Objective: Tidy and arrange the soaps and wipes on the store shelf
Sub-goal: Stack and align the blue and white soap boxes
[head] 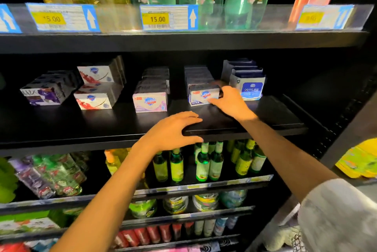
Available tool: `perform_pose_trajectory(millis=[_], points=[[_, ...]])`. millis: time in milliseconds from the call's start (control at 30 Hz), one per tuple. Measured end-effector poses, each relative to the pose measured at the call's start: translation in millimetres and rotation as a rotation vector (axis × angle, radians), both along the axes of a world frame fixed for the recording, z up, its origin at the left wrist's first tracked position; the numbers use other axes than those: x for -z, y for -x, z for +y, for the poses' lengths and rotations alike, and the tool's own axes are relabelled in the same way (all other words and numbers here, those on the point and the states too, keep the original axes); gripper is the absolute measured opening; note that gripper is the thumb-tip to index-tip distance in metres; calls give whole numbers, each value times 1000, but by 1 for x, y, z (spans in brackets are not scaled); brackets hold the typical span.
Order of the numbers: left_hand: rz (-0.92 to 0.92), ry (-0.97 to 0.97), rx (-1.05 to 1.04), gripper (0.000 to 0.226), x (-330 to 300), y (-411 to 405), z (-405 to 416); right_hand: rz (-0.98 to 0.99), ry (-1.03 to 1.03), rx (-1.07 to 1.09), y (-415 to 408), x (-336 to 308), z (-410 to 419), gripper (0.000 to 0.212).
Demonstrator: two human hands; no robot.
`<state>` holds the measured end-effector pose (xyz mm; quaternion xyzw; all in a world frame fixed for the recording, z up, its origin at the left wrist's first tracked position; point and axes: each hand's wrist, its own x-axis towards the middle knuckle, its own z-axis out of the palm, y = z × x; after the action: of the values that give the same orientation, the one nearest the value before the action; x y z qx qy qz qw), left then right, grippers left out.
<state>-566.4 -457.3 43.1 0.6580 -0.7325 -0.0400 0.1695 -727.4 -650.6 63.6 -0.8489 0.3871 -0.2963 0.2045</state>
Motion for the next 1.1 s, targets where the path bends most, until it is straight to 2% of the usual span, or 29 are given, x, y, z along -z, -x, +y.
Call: perform_pose_trajectory(millis=[100,400,467,600,667,800,867,933,1100], points=[[39,-2,-33,71,-1,3,1,-66,-1,-60,4,2,-2,60],[165,-36,-70,68,-5,5,3,-201,-174,-102,12,7,-4,56],[259,-5,-73,59,-7,7,4,-265,-238,-134,15,5,3,53],[509,211,-163,27,-6,6,6,-447,-411,-236,23,4,18,50],[626,295,-258,24,-6,4,7,-504,-473,-275,26,4,26,49],[812,323,-290,25,-10,-1,8,-548,-573,-371,26,2,38,47],[902,289,-234,41,-14,-3,8,-538,-601,-409,27,4,40,46],[919,250,-169,59,-17,-2,6,-524,-605,-428,28,4,41,45],[889,208,-71,71,-21,11,-2,-574,-629,-424,31,3,43,43]])
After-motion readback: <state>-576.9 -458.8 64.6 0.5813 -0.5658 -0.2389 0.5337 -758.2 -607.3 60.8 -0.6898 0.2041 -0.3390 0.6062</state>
